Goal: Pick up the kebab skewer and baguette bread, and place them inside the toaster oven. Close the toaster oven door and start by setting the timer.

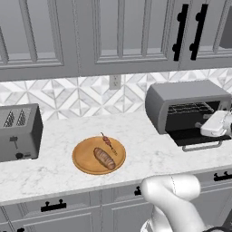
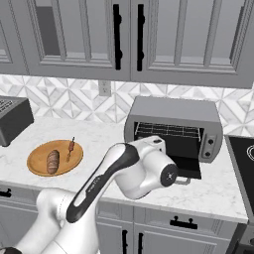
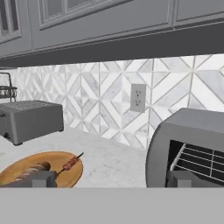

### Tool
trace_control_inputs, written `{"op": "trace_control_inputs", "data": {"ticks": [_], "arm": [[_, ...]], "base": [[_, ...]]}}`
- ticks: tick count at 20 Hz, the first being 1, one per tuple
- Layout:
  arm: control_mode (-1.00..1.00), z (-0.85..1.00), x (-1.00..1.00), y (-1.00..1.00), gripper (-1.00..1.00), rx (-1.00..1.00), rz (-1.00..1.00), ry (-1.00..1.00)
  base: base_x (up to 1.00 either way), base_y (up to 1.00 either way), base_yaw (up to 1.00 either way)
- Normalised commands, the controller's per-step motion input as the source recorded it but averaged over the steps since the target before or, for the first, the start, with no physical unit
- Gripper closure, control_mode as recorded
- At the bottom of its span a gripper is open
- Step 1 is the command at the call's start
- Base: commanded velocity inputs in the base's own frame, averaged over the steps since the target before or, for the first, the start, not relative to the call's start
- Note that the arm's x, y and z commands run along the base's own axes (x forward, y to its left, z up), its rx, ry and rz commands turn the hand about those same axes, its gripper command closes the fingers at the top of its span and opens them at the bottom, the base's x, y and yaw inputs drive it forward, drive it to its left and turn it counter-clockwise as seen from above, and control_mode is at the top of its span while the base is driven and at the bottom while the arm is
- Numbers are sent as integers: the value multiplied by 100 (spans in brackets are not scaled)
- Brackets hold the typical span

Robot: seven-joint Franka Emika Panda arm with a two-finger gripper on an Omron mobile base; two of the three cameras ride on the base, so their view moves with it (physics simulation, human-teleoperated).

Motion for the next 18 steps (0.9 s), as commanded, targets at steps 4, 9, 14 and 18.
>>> {"op": "trace_control_inputs", "data": {"ticks": [4, 9, 14, 18], "arm": [[-100, -4, 26, -3, -100, 11, 1, 0], [-100, -8, 23, -1, -100, 13, 2, 3], [-100, -9, 26, 0, -100, 12, 2, 3], [-100, -13, 25, -12, -100, 6, 1, 1]], "base": [[0, 0, 0], [0, 0, 0], [0, 0, 0], [0, 0, 0]]}}
